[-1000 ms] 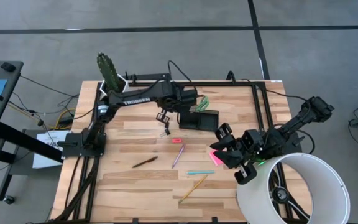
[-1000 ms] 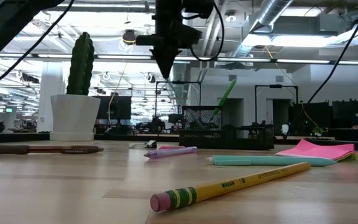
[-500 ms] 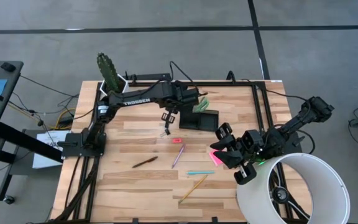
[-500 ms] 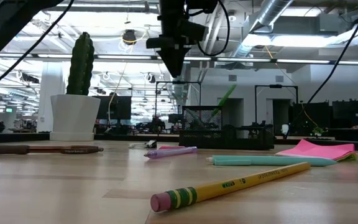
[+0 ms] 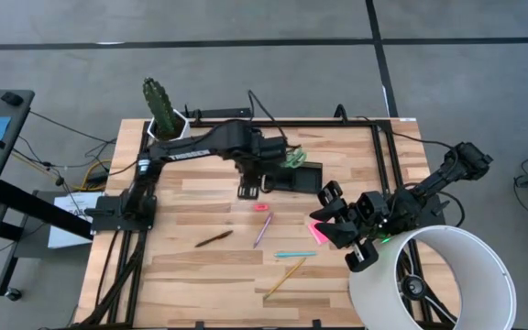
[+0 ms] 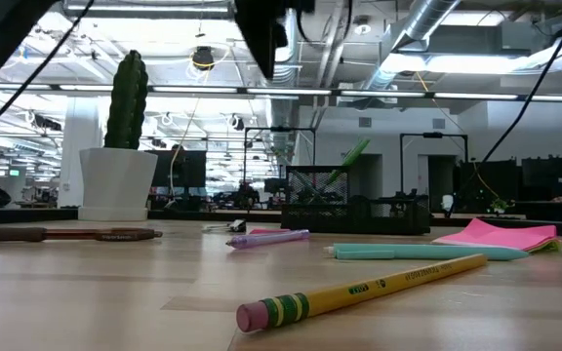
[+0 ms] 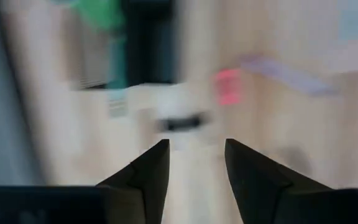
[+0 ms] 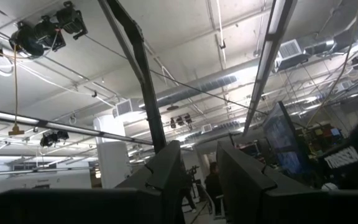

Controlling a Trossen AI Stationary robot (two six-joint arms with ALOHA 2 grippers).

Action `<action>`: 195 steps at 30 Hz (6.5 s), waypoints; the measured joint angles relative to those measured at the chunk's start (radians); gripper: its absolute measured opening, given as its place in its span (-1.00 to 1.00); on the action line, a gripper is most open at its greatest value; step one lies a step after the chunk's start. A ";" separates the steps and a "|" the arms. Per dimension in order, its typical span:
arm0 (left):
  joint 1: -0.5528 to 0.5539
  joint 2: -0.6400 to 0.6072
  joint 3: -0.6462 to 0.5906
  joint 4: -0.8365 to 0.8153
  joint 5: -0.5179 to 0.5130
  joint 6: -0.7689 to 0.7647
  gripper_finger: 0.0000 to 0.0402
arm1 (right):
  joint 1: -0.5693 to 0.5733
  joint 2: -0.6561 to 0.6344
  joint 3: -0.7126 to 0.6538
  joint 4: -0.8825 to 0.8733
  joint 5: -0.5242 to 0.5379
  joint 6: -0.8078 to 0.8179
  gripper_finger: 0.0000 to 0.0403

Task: Pick and place office supplies into organizer
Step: Put the brown pen into the black desk organizer

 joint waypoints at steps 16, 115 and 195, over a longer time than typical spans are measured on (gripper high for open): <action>-0.177 -0.543 -0.340 0.003 -0.129 -0.580 -0.37 | -0.010 0.000 0.000 -0.096 0.001 0.062 -0.51; -0.304 -0.329 -1.379 1.122 -0.024 -0.696 -0.38 | -0.110 0.000 0.000 -0.249 0.000 0.254 -0.51; -0.290 -0.322 -0.687 0.141 -0.869 0.195 -0.95 | -0.091 0.000 0.000 -0.260 -0.003 0.357 -0.51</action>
